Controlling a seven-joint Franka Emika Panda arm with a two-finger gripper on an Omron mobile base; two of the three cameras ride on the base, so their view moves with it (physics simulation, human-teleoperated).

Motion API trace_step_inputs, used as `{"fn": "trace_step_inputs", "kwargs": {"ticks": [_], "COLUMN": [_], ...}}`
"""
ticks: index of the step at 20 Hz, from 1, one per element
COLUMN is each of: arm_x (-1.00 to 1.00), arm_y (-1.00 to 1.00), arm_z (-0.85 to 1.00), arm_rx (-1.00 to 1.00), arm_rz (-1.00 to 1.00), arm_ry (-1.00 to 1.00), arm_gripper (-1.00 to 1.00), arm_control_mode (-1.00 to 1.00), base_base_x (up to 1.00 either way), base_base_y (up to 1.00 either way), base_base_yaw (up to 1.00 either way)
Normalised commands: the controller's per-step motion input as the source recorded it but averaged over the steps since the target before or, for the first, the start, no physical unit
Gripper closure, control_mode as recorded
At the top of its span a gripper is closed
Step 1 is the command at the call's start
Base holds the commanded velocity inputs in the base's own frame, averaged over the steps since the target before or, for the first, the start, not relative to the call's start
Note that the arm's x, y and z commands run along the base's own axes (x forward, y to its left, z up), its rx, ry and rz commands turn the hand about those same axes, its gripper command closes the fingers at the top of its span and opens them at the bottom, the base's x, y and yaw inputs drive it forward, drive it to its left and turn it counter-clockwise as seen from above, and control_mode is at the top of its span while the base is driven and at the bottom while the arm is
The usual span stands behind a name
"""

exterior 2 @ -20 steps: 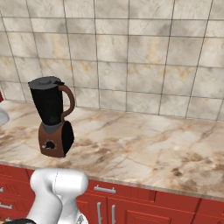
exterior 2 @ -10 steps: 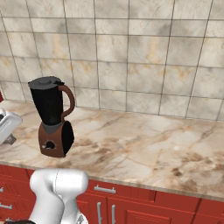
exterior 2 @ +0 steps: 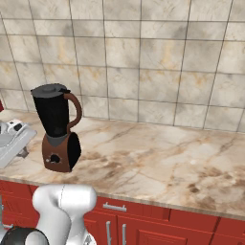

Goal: Grab the garlic and lime from the fridge, place them in the blender, close the lid, and turn on the blender to create a marinade.

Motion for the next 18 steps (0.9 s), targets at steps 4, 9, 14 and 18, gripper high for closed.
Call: {"fn": "trace_step_inputs", "kwargs": {"ticks": [4,9,14,18], "arm_x": [0.19,0.2,0.38,0.41], "arm_y": [0.0,0.0,0.04,0.05], "arm_z": [-0.65,-0.49,-0.33,-0.14], "arm_rx": [-0.08,-0.06,-0.04,-0.04], "arm_rz": [0.15,0.16,0.16,0.12], "arm_ry": [0.1,0.02,-0.03,0.01], "arm_gripper": [1.0,1.0,1.0,1.0], "arm_control_mode": [-1.0,-1.0,-1.0,-1.0], "base_base_x": [0.0,0.0,0.0,0.0], "base_base_y": [0.0,0.0,0.0,0.0], "base_base_yaw": [0.0,0.0,0.0,0.0]}}
